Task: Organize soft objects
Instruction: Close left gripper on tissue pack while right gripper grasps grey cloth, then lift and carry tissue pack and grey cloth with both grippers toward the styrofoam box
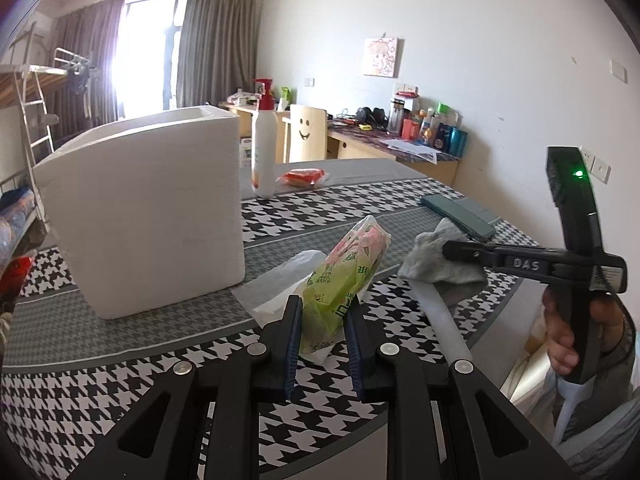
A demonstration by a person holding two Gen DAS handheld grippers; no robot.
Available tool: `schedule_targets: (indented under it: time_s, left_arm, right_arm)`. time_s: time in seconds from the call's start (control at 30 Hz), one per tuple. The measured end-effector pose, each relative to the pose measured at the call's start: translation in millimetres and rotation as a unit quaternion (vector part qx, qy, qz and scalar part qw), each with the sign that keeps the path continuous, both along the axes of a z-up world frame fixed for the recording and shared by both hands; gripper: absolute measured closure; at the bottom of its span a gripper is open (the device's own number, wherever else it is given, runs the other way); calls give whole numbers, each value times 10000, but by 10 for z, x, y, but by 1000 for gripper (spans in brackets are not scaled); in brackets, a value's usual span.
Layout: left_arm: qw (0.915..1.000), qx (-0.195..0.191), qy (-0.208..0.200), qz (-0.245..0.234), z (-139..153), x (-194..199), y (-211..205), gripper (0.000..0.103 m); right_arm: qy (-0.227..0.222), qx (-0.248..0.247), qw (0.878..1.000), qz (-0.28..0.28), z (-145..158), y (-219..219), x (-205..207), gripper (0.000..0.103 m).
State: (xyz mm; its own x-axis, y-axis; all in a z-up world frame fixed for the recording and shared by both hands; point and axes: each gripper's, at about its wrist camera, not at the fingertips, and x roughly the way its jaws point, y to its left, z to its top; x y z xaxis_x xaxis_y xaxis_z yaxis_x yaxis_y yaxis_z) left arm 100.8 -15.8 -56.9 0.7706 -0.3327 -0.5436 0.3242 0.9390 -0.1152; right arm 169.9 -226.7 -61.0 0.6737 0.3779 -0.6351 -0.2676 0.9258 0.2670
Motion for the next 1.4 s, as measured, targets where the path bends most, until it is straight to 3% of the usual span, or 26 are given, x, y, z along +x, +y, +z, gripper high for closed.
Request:
schedule_targets:
  time_s: [0.6, 1.4]
  left_arm:
    - [9990, -208, -230, 317, 248, -46, 181, 81]
    - [9965, 47, -674, 502, 597, -1, 114, 81]
  right_arm:
    - [-637, -158, 9978, 94, 354, 162, -120, 95]
    - [-1056, -28, 9935, 431, 598, 292, -103, 95]
